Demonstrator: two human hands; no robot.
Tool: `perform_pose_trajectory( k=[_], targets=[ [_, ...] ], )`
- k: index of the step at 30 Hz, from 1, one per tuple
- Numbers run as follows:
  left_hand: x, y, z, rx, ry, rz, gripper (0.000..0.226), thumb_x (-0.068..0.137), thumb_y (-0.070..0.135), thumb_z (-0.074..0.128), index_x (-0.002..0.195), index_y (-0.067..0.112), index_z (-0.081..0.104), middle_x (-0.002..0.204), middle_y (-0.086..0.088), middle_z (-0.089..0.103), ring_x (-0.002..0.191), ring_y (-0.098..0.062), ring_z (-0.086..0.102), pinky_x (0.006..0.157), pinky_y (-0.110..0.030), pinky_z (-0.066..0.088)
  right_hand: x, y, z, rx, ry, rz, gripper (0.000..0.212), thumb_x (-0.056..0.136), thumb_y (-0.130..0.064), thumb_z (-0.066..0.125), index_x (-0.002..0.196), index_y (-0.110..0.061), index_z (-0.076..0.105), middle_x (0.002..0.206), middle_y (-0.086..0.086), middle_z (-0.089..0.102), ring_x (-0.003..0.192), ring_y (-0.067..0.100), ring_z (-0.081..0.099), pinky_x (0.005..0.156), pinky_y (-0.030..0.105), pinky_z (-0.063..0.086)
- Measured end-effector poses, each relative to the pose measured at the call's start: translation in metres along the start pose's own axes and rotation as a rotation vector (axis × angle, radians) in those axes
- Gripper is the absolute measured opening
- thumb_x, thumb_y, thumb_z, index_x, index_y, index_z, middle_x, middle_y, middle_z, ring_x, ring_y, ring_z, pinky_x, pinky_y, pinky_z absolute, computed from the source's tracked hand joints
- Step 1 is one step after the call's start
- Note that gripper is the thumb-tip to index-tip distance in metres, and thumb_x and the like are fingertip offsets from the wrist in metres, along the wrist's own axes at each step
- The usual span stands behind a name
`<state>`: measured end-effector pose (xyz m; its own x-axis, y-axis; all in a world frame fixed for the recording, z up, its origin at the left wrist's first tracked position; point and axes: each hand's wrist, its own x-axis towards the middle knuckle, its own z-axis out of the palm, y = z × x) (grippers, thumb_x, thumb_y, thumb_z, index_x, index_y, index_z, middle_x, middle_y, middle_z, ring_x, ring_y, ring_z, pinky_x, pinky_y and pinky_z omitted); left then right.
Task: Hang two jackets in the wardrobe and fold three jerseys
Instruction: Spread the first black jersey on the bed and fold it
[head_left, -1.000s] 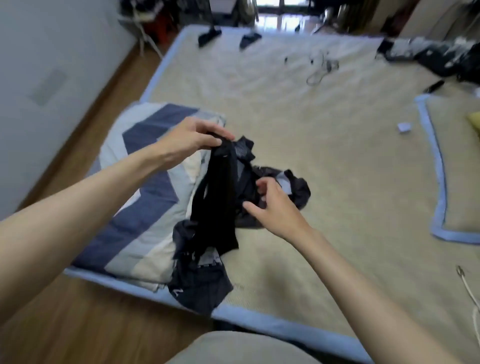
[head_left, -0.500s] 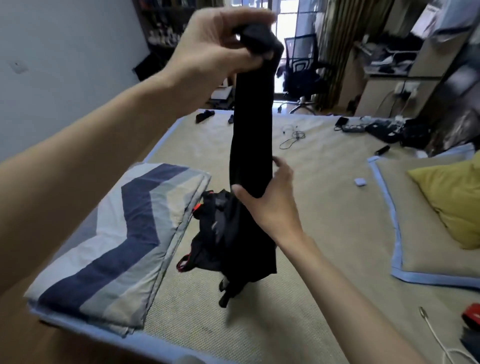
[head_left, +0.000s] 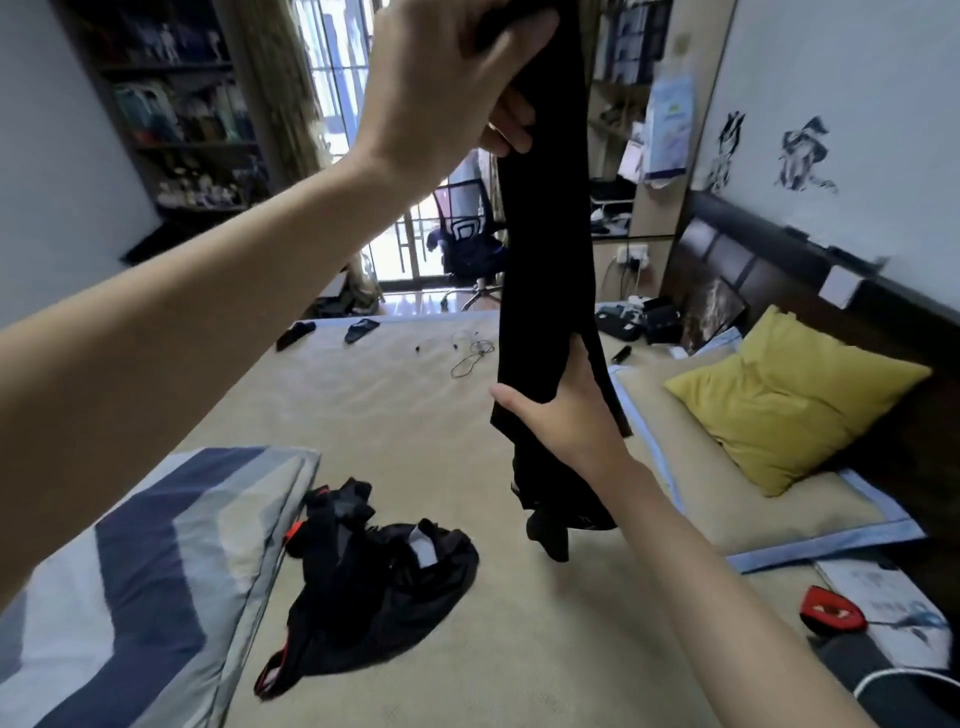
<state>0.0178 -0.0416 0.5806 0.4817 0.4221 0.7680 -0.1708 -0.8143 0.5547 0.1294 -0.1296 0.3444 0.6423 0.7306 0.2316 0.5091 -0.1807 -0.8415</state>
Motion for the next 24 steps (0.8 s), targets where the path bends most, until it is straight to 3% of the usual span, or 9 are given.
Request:
perform_pose_trajectory(
  k=[3,6,10,13,15,16,18,20,24],
  targets=[
    [0.008,0.015,0.006,-0.021,-0.045,0.048,0.023,0.098,0.019,0.061,0.106,-0.003,0.065,0.080,-0.020,0.073,0.057,-0.021,0.073,0.053,-0.041,0.061,0.023,-0.007,-0.016,0.061,-0.003,0.016,0.120,0.057,-0.083,0.077,0.155,-0.042,0.020,0.155,-0.018,0.040,0.142,0.010,0.042,0.117,0.040,0.037],
    [0.012,0.025,0.011,-0.093,-0.085,0.070,0.012,0.099,0.017,0.061,0.102,0.006,0.065,0.071,-0.013,0.073,0.056,-0.024,0.073,0.052,-0.039,0.060,0.039,-0.020,-0.022,0.072,-0.027,-0.009,0.105,0.061,-0.083,0.076,0.149,-0.043,0.034,0.147,-0.019,0.046,0.135,0.008,0.048,0.112,0.035,0.041],
    [0.021,0.024,0.002,-0.100,-0.044,0.073,0.027,0.099,0.017,0.061,0.115,-0.005,0.059,0.079,-0.017,0.073,0.058,-0.025,0.073,0.051,-0.039,0.060,0.049,-0.032,-0.021,-0.033,-0.111,0.047,0.059,0.094,-0.057,0.062,0.143,-0.026,0.050,0.123,-0.008,0.061,0.120,0.018,0.059,0.093,0.033,0.048],
    [0.029,0.003,-0.021,-0.070,0.022,0.012,0.026,0.100,0.018,0.060,0.115,-0.004,0.056,0.077,-0.013,0.072,0.058,-0.023,0.073,0.053,-0.041,0.061,0.044,-0.024,-0.027,-0.043,-0.295,0.083,0.047,0.102,-0.050,0.051,0.138,-0.020,0.059,0.114,-0.007,0.064,0.110,0.016,0.062,0.087,0.030,0.048],
    [0.032,-0.018,-0.041,-0.032,0.049,-0.046,0.017,0.100,0.018,0.058,0.104,0.002,0.061,0.077,-0.012,0.072,0.058,-0.023,0.073,0.053,-0.042,0.061,0.041,-0.012,-0.033,-0.054,-0.382,0.066,0.036,0.101,-0.056,0.048,0.114,-0.029,0.069,0.099,-0.020,0.070,0.094,0.003,0.064,0.084,0.020,0.048],
    [0.032,-0.030,-0.050,-0.006,0.059,-0.077,0.020,0.100,0.018,0.058,0.102,0.000,0.063,0.080,-0.014,0.073,0.059,-0.023,0.074,0.051,-0.042,0.060,0.041,-0.008,-0.038,-0.066,-0.378,0.068,0.028,0.103,-0.050,0.047,0.093,-0.033,0.066,0.079,-0.026,0.068,0.078,-0.005,0.060,0.072,0.013,0.045],
    [0.030,-0.053,-0.067,0.048,0.070,-0.140,0.025,0.100,0.021,0.059,0.105,-0.003,0.065,0.086,-0.014,0.073,0.062,-0.021,0.075,0.048,-0.035,0.058,0.042,-0.007,-0.049,-0.080,-0.306,0.053,0.039,0.108,-0.035,0.045,0.070,-0.031,0.052,0.054,-0.020,0.054,0.057,-0.003,0.048,0.055,0.015,0.035],
    [0.025,-0.074,-0.080,0.075,0.075,-0.220,0.024,0.100,0.021,0.061,0.108,-0.001,0.067,0.090,-0.012,0.073,0.064,-0.021,0.075,0.049,-0.029,0.057,0.048,-0.009,-0.065,-0.128,-0.216,0.025,0.047,0.108,-0.033,0.046,0.061,-0.026,0.045,0.054,-0.011,0.042,0.055,0.011,0.039,0.053,0.030,0.028],
    [0.016,-0.104,-0.098,0.159,0.093,-0.342,0.024,0.097,0.027,0.065,0.108,0.007,0.072,0.092,-0.014,0.072,0.058,-0.024,0.070,0.057,-0.044,0.062,0.061,-0.012,-0.096,-0.128,-0.157,-0.035,0.053,0.105,-0.042,0.049,0.064,-0.009,0.052,0.059,0.000,0.037,0.058,0.016,0.034,0.061,0.034,0.021]
  ],
)
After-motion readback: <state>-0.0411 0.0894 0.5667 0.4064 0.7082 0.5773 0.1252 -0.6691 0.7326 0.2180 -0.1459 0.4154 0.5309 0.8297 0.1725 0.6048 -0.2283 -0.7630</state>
